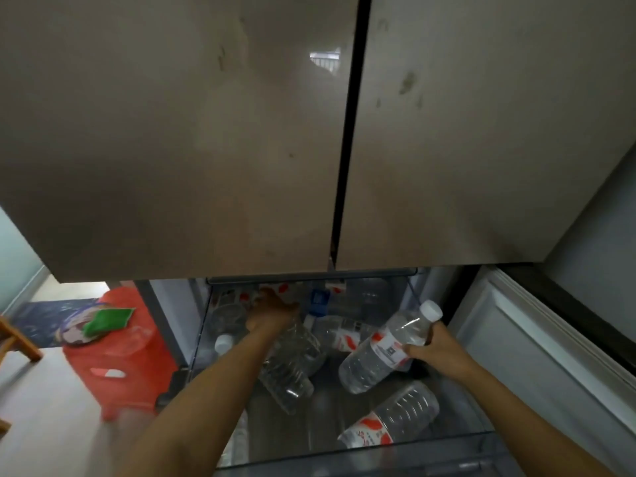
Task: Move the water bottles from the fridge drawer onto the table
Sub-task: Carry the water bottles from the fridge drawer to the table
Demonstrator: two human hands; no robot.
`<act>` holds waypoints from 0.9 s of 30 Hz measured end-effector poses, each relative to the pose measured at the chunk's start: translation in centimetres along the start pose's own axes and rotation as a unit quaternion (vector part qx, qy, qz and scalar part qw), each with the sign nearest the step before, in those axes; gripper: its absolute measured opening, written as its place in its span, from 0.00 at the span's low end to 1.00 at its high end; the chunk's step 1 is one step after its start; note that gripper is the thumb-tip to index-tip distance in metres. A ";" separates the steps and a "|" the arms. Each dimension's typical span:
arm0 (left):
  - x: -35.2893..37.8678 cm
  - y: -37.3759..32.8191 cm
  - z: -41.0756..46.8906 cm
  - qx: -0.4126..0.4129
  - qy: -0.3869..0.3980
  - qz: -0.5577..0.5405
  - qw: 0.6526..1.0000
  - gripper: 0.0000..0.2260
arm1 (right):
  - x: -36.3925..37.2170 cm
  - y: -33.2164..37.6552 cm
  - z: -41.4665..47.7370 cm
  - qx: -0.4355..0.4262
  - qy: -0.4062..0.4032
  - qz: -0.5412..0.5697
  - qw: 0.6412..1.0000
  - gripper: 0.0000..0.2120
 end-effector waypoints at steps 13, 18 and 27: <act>-1.2 4.3 -4.4 0.116 0.142 0.105 0.977 0.17 | 0.7 2.0 1.4 -0.009 0.030 -0.067 0.997 0.30; -1.7 4.7 -6.4 0.071 0.206 0.094 0.971 0.38 | 1.5 2.8 1.9 -0.018 0.061 -0.095 0.993 0.32; 0.3 -1.2 -6.0 0.061 0.064 0.260 0.962 0.42 | 5.0 3.2 1.0 -0.050 0.042 -0.192 0.979 0.35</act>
Point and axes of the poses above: each hand's wrist, its own z-axis towards the middle knuckle, its own x-axis out of the palm, y = z × x, the point moved 1 cm from there along z, towards the middle knuckle, and after that the axes turned 8 degrees about y, right-handed, at the moved point
